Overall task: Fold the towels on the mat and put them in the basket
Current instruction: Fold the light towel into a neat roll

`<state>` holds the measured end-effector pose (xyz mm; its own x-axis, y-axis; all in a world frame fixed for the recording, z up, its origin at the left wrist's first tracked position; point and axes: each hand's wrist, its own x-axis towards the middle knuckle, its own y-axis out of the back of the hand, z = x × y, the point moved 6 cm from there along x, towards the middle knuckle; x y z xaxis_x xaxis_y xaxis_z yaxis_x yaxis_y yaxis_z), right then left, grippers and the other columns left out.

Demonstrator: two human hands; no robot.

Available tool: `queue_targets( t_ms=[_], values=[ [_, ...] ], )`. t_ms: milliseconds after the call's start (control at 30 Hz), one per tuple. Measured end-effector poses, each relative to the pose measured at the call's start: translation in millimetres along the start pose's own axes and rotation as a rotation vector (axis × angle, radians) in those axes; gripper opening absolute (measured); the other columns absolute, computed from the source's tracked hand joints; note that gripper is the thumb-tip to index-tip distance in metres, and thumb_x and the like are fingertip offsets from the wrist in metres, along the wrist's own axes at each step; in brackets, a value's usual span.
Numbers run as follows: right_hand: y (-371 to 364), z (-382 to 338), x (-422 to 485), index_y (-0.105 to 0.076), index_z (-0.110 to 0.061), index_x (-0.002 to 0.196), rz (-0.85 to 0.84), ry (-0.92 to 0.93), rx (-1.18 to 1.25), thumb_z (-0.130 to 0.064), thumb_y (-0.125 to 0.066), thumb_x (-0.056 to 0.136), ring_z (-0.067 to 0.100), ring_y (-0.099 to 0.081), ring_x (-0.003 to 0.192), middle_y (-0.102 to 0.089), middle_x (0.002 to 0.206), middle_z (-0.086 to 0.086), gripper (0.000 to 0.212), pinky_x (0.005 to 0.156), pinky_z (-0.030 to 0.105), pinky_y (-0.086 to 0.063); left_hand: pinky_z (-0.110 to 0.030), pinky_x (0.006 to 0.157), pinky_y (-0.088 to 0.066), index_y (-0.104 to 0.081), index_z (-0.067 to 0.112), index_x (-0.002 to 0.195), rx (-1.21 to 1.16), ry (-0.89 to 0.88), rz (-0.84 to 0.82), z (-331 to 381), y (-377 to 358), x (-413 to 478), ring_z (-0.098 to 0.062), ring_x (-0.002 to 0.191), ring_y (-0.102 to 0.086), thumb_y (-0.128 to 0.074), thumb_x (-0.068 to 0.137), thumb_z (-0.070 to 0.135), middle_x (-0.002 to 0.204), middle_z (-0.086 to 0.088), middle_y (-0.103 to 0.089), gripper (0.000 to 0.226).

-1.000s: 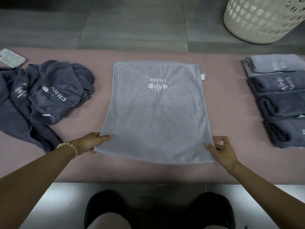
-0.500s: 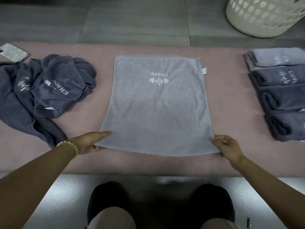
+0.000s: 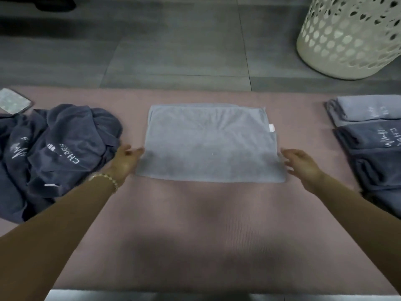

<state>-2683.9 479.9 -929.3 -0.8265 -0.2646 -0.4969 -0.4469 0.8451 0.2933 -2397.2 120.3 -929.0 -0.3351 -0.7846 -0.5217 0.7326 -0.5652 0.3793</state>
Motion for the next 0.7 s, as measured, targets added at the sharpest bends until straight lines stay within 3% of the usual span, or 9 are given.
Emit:
queue_targets(
  t_ms=[100, 200, 267, 467, 533, 633, 700],
  values=[
    [-14, 5, 16, -0.061, -0.004, 0.096, -0.01, 0.0, -0.125, -0.03, -0.065, 0.088, 0.023, -0.052, 0.091, -0.056, 0.095, 0.01, 0.027, 0.073, 0.031, -0.041, -0.036, 0.109, -0.032, -0.023, 0.001, 0.145, 0.143, 0.064, 0.001, -16, -6, 21, -0.032, 0.132, -0.038, -0.065, 0.088, 0.03, 0.147, -0.016, -0.034, 0.076],
    [-20, 4, 31, -0.059, 0.002, 0.116, 0.056, -0.069, -0.192, -0.035, -0.067, 0.085, 0.029, -0.056, 0.102, -0.061, 0.115, 0.012, 0.048, 0.085, 0.035, -0.043, -0.041, 0.108, -0.035, -0.038, 0.005, 0.139, 0.345, 0.062, 0.012, -15, -8, 42, -0.035, 0.128, -0.042, -0.068, 0.082, 0.044, 0.142, -0.016, -0.043, 0.075],
    [-21, 0, 41, -0.059, 0.004, 0.117, 0.102, -0.096, -0.224, -0.035, -0.069, 0.083, 0.03, -0.055, 0.1, -0.06, 0.12, 0.015, 0.053, 0.09, 0.04, -0.045, -0.036, 0.1, -0.041, -0.05, 0.005, 0.128, 0.404, 0.009, 0.007, -7, -12, 53, -0.033, 0.117, -0.051, -0.07, 0.079, 0.044, 0.129, -0.013, -0.055, 0.065],
    [-31, -11, 56, -0.064, 0.002, 0.107, 0.16, -0.046, -0.278, -0.037, -0.066, 0.085, 0.028, -0.056, 0.09, -0.06, 0.097, 0.009, 0.045, 0.078, 0.034, -0.041, -0.03, 0.086, -0.042, -0.054, -0.004, 0.125, 0.34, 0.05, -0.046, 6, -29, 70, -0.03, 0.109, -0.055, -0.073, 0.08, 0.036, 0.127, -0.014, -0.057, 0.063],
    [-35, -13, 58, -0.062, 0.003, 0.112, 0.169, -0.082, -0.26, -0.039, -0.067, 0.084, 0.028, -0.056, 0.091, -0.061, 0.102, 0.01, 0.05, 0.079, 0.034, -0.043, -0.03, 0.087, -0.043, -0.053, -0.005, 0.126, 0.293, 0.082, -0.07, 10, -32, 71, -0.031, 0.114, -0.055, -0.074, 0.079, 0.033, 0.129, -0.015, -0.056, 0.064],
    [-48, -17, 60, -0.057, 0.002, 0.117, 0.053, -0.208, -0.019, -0.04, -0.069, 0.083, 0.031, -0.06, 0.099, -0.061, 0.115, 0.011, 0.055, 0.087, 0.04, -0.048, -0.037, 0.094, -0.046, -0.054, 0.0, 0.126, 0.2, 0.121, -0.141, 18, -40, 69, -0.032, 0.109, -0.057, -0.076, 0.074, 0.04, 0.123, -0.013, -0.06, 0.07],
    [-56, -29, 56, -0.058, -0.003, 0.116, -0.054, -0.203, 0.038, -0.039, -0.066, 0.085, 0.027, -0.061, 0.089, -0.061, 0.112, 0.01, 0.049, 0.081, 0.039, -0.048, -0.038, 0.093, -0.046, -0.055, 0.004, 0.125, 0.179, 0.114, -0.215, 28, -51, 60, -0.028, 0.103, -0.058, -0.076, 0.072, 0.044, 0.116, -0.006, -0.061, 0.07]
  ],
)
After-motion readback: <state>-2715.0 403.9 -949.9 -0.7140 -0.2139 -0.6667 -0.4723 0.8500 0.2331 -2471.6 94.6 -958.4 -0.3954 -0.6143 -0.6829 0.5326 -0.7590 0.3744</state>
